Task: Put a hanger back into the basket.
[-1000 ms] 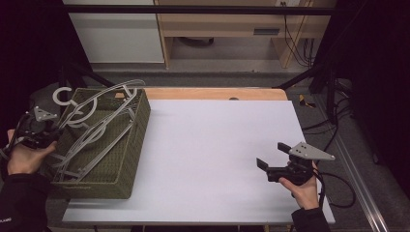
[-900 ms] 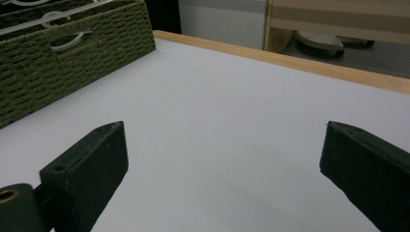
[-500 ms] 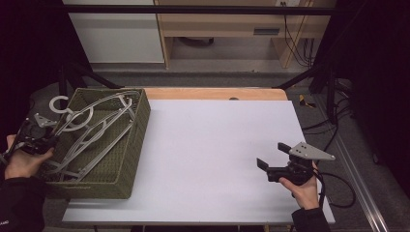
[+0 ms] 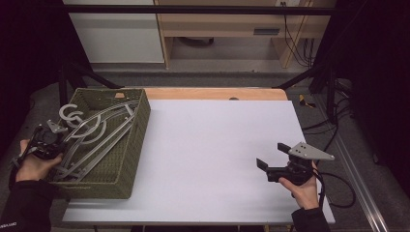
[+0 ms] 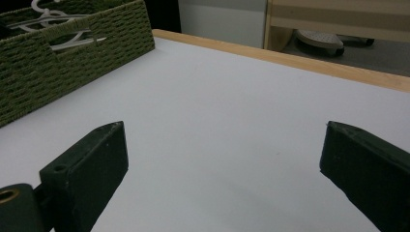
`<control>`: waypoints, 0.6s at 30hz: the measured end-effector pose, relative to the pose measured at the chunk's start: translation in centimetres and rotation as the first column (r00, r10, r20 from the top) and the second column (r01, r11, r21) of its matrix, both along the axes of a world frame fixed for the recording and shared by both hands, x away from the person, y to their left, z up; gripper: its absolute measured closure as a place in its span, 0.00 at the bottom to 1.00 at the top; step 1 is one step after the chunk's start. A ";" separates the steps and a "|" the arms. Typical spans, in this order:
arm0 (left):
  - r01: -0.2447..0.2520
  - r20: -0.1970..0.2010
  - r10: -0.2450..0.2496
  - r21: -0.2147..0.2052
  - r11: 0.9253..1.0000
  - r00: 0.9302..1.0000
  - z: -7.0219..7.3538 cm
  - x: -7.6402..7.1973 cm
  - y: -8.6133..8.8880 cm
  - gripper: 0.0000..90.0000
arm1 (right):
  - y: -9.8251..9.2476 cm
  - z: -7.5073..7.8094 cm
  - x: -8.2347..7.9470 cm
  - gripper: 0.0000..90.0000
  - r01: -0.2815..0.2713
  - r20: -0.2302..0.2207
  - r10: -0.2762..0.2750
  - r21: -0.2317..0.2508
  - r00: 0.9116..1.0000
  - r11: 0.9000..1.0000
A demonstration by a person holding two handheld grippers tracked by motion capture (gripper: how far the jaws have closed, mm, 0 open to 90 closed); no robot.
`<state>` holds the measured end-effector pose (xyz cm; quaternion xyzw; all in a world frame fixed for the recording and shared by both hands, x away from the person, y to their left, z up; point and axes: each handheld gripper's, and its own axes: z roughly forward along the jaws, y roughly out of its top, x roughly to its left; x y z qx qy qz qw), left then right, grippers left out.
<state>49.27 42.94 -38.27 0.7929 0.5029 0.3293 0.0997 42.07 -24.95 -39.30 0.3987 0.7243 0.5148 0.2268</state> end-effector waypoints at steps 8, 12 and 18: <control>0.006 -0.037 -0.006 0.011 1.000 0.999 -0.3 0.1 -0.2 0.91 | 0.1 0.0 0.0 0.04 0.002 0.003 -0.002 -0.001 1.000 1.000; 0.018 -0.088 -0.020 -0.028 0.999 0.996 -0.4 0.4 -0.1 0.89 | 0.0 0.0 0.0 0.04 0.002 0.002 -0.002 0.000 1.000 1.000; 0.020 -0.133 -0.035 -0.113 0.993 0.990 0.5 0.2 0.4 0.81 | -0.1 0.1 0.0 0.04 0.002 0.006 -0.002 0.000 1.000 1.000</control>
